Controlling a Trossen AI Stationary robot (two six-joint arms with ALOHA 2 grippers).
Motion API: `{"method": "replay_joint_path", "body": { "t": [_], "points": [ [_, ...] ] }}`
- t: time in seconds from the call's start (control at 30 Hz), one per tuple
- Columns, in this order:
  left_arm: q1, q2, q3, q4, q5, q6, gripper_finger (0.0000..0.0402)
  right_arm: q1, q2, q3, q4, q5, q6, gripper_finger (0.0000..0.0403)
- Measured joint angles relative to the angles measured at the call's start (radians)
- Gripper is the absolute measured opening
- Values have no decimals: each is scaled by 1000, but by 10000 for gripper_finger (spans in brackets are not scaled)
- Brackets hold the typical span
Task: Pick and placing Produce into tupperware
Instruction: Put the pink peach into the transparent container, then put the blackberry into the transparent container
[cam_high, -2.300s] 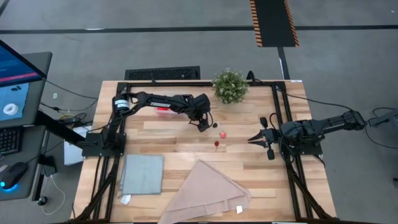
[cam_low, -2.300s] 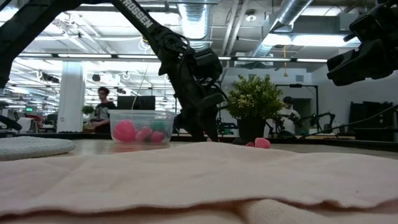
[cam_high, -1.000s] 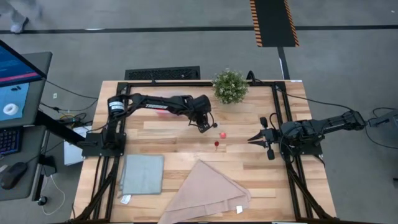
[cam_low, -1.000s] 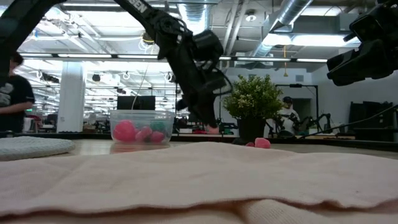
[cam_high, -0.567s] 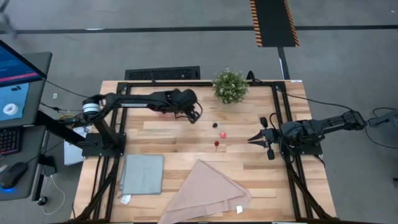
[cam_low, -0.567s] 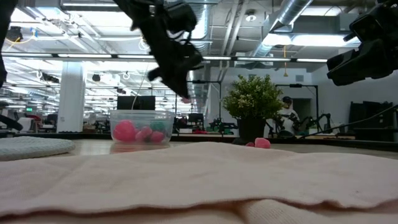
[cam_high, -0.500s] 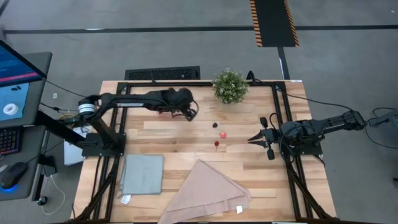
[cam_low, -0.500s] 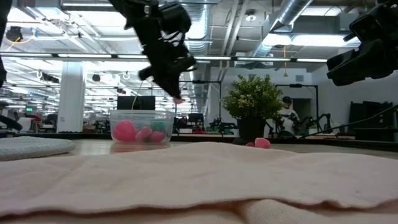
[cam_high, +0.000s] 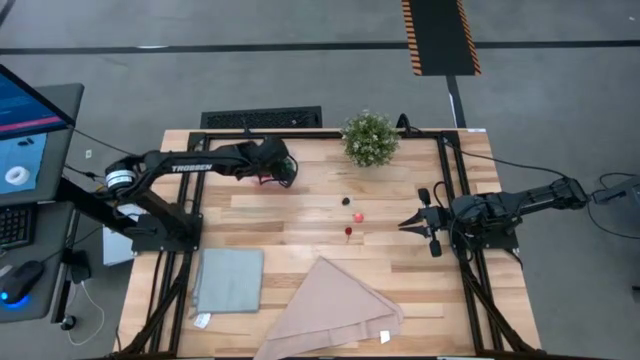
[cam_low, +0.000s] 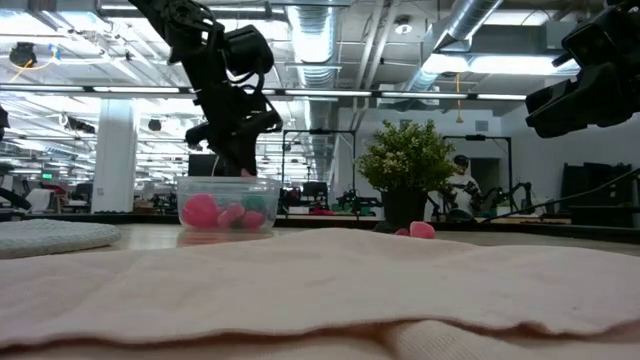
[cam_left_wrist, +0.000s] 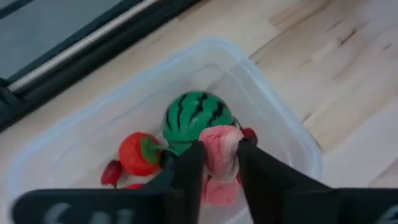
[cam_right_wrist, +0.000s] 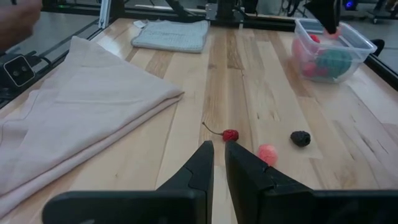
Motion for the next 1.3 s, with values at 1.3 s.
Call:
{"method": "replay_joint_path", "body": {
  "t": [1.3],
  "points": [
    [-275, 570, 397, 295, 139, 17, 202, 0, 42, 0, 0, 0, 0, 64]
  ]
}}
